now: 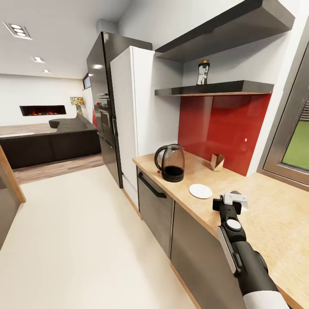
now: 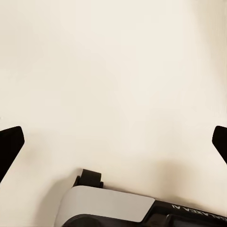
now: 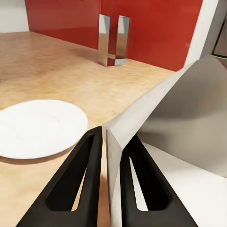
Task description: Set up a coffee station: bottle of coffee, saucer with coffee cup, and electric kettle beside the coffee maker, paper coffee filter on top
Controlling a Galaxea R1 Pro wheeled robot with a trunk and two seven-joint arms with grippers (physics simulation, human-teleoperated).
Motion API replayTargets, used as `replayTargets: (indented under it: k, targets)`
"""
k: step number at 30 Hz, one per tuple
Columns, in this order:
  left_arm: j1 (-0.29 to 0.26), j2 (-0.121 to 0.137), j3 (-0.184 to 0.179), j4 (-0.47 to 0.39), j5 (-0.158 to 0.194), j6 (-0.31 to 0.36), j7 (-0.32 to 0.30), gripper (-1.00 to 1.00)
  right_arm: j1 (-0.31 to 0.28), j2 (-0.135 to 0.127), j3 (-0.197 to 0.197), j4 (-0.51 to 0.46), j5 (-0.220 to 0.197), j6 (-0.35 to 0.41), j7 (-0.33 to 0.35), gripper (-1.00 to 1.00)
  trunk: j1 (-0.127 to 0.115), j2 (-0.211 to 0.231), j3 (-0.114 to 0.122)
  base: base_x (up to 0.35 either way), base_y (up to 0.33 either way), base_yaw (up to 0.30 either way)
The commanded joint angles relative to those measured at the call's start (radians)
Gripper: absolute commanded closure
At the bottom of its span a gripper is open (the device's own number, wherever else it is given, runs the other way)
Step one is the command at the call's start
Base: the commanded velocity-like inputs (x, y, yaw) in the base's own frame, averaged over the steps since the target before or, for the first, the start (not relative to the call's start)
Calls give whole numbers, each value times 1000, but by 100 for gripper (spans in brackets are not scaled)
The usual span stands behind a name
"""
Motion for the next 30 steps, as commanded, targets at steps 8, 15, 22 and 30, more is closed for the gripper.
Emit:
replayTargets:
  k: [8,15,22,30]
  targets:
    - [0,-1,2,-2,8,0,0,-100,-1,0,1,-7,3,8,-1,100,0,-1,-1,0,0,0]
    - [0,-1,2,-2,8,0,0,-100,-1,0,3,-9,4,9,0,100,0,-1,-1,0,0,0]
    - [0,-1,2,-2,8,-1,-1,-100,-1,0,3,-9,3,10,0,100,0,-1,1,0,0,-94]
    - [0,-1,2,-2,8,-1,-1,-100,-1,0,3,-11,4,9,0,100,0,-1,7,-1,0,-244]
